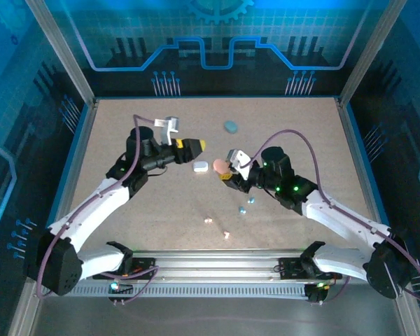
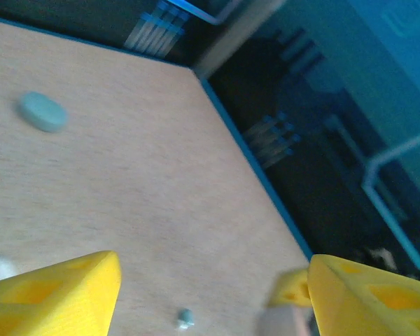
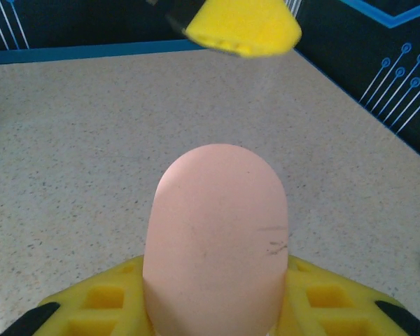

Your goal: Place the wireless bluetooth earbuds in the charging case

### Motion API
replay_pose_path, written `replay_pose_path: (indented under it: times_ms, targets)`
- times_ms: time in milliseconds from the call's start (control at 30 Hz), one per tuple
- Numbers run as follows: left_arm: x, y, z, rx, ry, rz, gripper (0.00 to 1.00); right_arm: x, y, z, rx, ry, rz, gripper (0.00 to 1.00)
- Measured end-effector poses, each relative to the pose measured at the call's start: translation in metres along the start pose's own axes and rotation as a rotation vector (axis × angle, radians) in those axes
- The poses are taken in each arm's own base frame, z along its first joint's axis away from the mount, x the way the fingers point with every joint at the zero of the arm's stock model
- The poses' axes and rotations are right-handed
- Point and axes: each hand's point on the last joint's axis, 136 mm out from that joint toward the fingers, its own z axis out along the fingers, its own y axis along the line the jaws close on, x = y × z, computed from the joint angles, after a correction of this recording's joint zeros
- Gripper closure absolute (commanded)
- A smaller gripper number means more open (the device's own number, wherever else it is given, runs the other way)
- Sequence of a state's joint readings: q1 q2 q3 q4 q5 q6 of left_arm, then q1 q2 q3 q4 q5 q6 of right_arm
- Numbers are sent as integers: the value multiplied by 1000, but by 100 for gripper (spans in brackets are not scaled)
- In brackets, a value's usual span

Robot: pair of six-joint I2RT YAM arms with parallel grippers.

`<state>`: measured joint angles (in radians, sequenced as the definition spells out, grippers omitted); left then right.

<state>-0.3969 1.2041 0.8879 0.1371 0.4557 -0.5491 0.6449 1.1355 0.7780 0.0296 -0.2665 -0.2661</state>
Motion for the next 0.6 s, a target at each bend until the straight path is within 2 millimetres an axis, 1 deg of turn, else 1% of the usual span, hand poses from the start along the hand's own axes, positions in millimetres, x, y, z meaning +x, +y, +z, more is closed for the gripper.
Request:
replay_pose_path:
  times_ms: [100, 167, 300, 400, 500, 600]
  targets:
    - [15, -20, 13, 65, 79, -1, 29, -6, -6, 4, -4, 2, -10, 65]
    - [22, -26, 19, 84, 117, -6, 30, -7, -7, 7, -9, 4, -17, 65]
    - [36, -24, 28, 80, 177, -31, 34, -7, -9, 11, -13, 6, -21, 65]
    - [44, -19, 30, 66, 206, -55, 38, -6, -11, 13, -6, 10, -20, 65]
    - [46, -17, 30, 57, 216, -75, 44, -6, -15, 13, 19, 12, -23, 65]
    - [47, -16, 30, 52, 223, -88, 54, -6, -20, 13, 43, 13, -26, 65]
